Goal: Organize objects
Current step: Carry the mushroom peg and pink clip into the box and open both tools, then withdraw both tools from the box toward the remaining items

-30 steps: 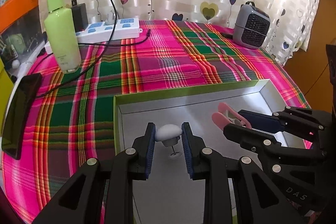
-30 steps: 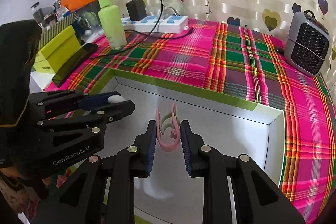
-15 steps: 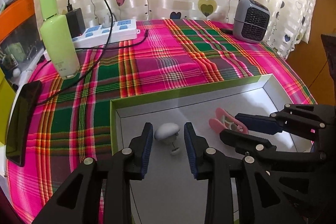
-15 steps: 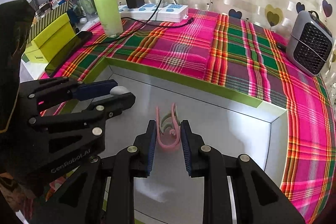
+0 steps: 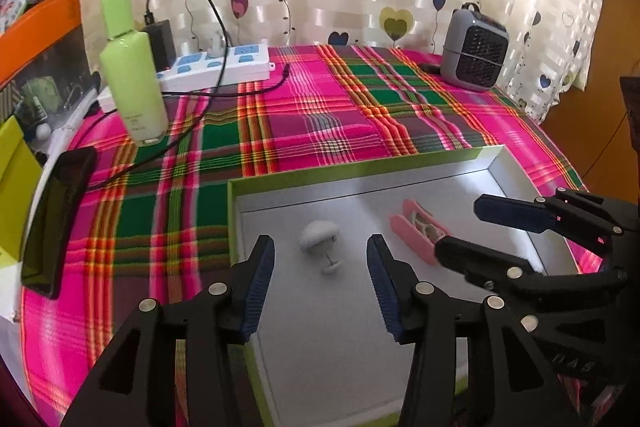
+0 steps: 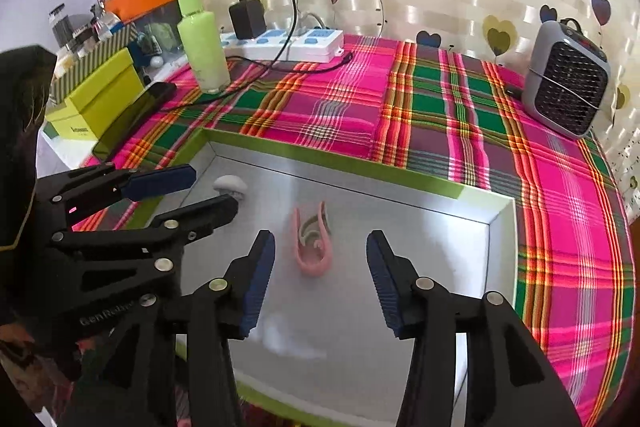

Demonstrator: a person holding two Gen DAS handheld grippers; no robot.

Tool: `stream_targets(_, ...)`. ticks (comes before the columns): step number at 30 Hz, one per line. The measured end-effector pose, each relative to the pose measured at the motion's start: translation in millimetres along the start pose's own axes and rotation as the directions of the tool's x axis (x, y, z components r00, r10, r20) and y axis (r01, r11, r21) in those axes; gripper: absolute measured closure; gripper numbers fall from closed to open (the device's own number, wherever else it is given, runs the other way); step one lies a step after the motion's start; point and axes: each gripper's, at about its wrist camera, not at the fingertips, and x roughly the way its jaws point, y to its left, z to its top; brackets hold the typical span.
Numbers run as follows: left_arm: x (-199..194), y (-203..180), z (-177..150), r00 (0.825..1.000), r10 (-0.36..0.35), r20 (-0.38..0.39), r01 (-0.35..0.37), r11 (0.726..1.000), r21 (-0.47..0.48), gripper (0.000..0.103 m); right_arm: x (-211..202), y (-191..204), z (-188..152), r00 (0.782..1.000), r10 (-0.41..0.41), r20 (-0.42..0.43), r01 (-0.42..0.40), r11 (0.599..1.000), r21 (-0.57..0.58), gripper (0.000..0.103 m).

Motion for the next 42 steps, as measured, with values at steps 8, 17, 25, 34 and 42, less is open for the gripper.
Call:
stream_targets(8, -32.1, 3.0, -15.3, 0.999, -0.004, 0.032, 0.005, 1.000, -0.015, 0.053, -26.7, 10.0, -12.8, 0.999, -0.002, 0.040, 0.003, 1.000, -0.022, 0.054)
stream_targets(17, -68.1, 11.3, -43.3, 0.998, -0.013, 0.061, 0.014, 1.000, -0.025, 0.053, -66.4, 12.4, -40.9, 0.994, 0.026, 0.105, -0.024, 0.999, -0.024, 0.054)
stream_targets(25, -86.0, 14.6, -76.5, 0.998, -0.031, 0.056, 0.030, 1.000, 0.008, 0.053, -100.4, -0.4, -68.9, 0.990, 0.000, 0.138, 0.001, 1.000, -0.008, 0.054)
stream_targets(34, -78.4, 6.5, -103.5, 0.996, -0.090, -0.002, 0.090, 0.994, 0.058, 0.053, -120.8, -18.3, -99.8, 0.986, -0.055, 0.157, 0.052, 0.998, 0.026, 0.054)
stream_targets(42, -66.5, 5.1, -117.1, 0.994, -0.099, -0.043, 0.101, 0.993, 0.057, 0.053, -107.8, -33.1, -117.1, 0.992, -0.066, 0.109, 0.056, 0.994, 0.091, 0.054)
